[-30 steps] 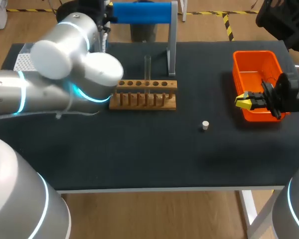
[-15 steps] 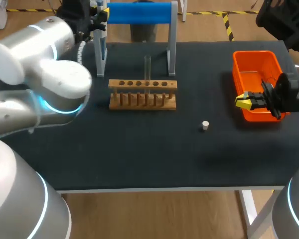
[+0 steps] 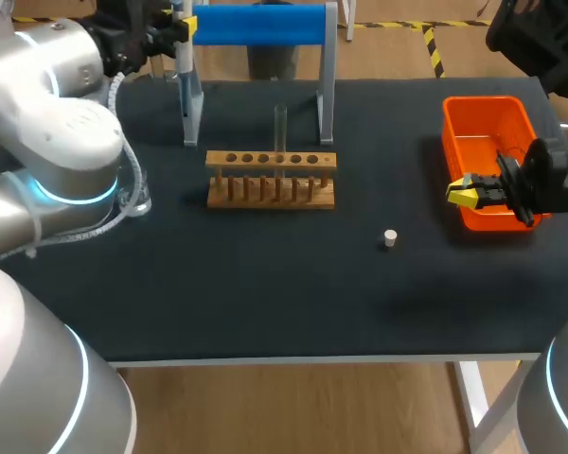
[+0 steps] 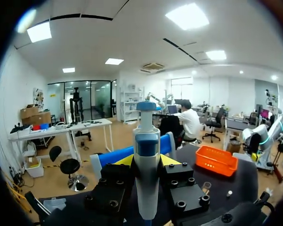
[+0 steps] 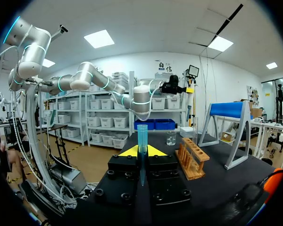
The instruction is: Invert the test tube, pick up the pipette, mount the tip to pipette, aspirate from beaker and dispense into the tube, eject the tip, return the pipette, and cap with the stopper.
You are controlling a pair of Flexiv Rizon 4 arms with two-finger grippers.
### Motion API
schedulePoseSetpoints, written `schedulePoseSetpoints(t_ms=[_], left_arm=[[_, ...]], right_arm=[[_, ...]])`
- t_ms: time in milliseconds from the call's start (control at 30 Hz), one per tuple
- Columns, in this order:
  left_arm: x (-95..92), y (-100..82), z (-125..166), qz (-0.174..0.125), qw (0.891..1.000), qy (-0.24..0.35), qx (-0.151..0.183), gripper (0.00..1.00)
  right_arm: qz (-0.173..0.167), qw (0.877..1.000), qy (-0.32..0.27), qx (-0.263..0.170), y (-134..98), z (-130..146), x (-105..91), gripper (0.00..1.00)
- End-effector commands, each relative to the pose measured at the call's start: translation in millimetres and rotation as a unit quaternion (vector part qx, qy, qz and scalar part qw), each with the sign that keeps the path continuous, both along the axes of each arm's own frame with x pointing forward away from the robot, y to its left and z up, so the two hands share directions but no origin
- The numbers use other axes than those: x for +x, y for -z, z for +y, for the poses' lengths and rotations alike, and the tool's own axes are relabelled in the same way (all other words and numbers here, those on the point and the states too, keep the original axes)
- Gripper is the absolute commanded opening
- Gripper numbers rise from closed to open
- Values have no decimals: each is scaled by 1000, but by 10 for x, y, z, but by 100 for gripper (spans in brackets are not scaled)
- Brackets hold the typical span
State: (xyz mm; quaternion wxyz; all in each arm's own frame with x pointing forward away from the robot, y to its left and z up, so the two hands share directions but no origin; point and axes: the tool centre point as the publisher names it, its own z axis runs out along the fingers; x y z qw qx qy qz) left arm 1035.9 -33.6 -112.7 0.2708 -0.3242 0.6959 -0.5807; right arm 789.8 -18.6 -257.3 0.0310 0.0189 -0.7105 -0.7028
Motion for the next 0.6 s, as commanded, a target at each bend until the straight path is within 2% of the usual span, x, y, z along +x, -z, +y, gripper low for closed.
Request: schedulePoseSetpoints(t_ms=[33, 133, 233, 267, 333, 600], left_arm=[[-219, -92, 74, -18, 996, 87, -19, 0], [-421, -189, 91, -43, 990, 128, -49, 0], [-622, -293, 62, -48, 985, 157, -50, 0], [-676, -324, 37, -45, 985, 164, -41, 0], [-774, -380, -17, -49, 979, 191, -47, 0], [-1095, -580, -314, -30, 961, 271, -40, 0]], right_arm=[[0, 1000, 0, -1, -3, -5, -6, 0], [0, 1000, 0, -1, -3, -5, -6, 0], [0, 1000, 0, -1, -3, -5, -6, 0], [0, 1000, 0, -1, -3, -5, -6, 0], [0, 1000, 0, -1, -3, -5, -6, 0], [0, 1000, 0, -1, -3, -5, -6, 0]])
